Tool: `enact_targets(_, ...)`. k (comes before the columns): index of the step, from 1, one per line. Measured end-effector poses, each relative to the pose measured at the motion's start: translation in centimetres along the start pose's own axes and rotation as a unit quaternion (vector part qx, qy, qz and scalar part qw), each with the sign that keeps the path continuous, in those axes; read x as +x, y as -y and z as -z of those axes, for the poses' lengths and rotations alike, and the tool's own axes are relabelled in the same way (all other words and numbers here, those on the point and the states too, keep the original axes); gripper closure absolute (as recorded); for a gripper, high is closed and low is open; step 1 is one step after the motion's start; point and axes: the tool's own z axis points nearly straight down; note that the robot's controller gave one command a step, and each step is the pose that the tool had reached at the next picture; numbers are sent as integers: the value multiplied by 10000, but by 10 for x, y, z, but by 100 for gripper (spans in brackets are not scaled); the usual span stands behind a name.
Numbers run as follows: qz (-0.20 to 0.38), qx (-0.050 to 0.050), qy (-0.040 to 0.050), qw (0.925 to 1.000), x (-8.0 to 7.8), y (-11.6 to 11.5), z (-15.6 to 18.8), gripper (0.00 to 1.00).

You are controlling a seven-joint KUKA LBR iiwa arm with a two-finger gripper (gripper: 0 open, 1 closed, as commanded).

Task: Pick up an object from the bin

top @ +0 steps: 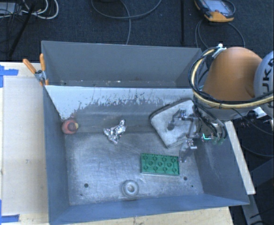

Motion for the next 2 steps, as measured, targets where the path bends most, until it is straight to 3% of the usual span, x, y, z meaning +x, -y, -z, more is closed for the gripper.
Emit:
enact_targets(1,336,1,48,9994,25,-1,-140,0)
enact_targets(2,350,10,60,9994,24,0,-137,100)
